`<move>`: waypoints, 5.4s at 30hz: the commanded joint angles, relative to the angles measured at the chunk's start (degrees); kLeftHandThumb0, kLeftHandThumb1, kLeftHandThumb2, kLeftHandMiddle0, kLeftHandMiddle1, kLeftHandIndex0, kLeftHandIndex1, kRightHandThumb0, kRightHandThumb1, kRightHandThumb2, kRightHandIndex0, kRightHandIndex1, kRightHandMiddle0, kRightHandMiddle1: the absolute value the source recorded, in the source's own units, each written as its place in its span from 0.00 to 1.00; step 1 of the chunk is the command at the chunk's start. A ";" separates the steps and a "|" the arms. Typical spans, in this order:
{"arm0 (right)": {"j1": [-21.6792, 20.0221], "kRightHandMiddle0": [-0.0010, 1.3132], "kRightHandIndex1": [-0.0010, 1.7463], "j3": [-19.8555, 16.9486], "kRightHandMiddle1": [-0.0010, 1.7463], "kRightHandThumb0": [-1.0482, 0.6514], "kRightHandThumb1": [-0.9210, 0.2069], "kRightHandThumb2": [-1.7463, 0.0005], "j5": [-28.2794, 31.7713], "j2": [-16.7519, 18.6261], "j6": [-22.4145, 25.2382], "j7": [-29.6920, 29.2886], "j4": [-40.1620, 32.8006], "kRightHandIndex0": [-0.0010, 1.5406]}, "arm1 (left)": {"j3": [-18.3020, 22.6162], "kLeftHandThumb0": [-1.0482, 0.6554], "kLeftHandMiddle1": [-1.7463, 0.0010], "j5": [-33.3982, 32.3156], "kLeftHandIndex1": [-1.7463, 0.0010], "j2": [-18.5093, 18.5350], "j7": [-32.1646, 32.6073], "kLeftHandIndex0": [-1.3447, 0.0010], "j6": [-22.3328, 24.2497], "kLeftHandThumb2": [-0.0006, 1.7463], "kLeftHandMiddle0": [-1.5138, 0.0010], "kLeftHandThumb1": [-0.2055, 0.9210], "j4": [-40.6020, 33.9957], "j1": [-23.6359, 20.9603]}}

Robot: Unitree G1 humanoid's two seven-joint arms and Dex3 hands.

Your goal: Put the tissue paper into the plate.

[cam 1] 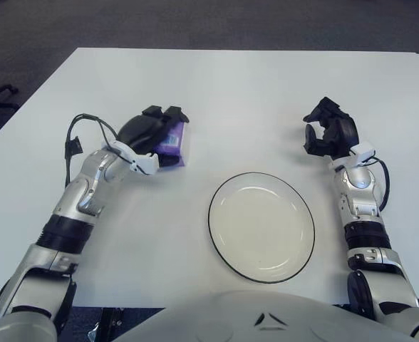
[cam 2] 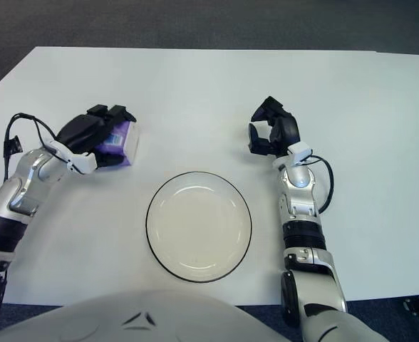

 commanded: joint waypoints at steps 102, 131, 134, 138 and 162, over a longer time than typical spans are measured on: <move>5.94 0.41 1.00 0.13 1.00 0.35 0.45 0.32 -1.46 3.56 -1.31 -1.92 13.61 0.82 | -14.71 0.62 0.03 -44.13 0.00 -17.07 -19.67 0.61 3.43 0.88 0.48 0.28 -30.97 1.33; 6.70 0.44 1.00 0.02 1.00 0.34 0.49 0.28 -0.17 3.96 -4.94 1.06 14.07 0.84 | -16.45 0.61 0.00 -34.84 0.04 -17.33 -19.75 0.47 -4.24 0.97 0.44 0.15 -24.55 4.60; 6.78 0.43 1.00 -0.08 1.00 0.34 0.48 0.29 0.07 4.03 -4.75 1.37 13.84 0.84 | -16.57 0.61 0.00 -33.46 0.03 -17.13 -19.73 0.47 -5.11 0.98 0.44 0.14 -23.39 4.41; 7.06 0.42 1.00 -0.04 1.00 0.35 0.47 0.30 -0.04 4.02 -4.17 1.19 13.01 0.84 | -16.78 0.61 0.00 -30.77 0.03 -16.85 -19.52 0.47 -7.01 0.99 0.44 0.13 -20.47 3.65; 8.04 0.40 1.00 0.67 1.00 0.35 0.44 0.32 -0.88 3.76 -1.95 -0.07 10.06 0.83 | -16.30 0.61 0.00 -29.74 0.05 -17.75 -18.44 0.47 -15.08 0.95 0.46 0.17 -10.42 1.96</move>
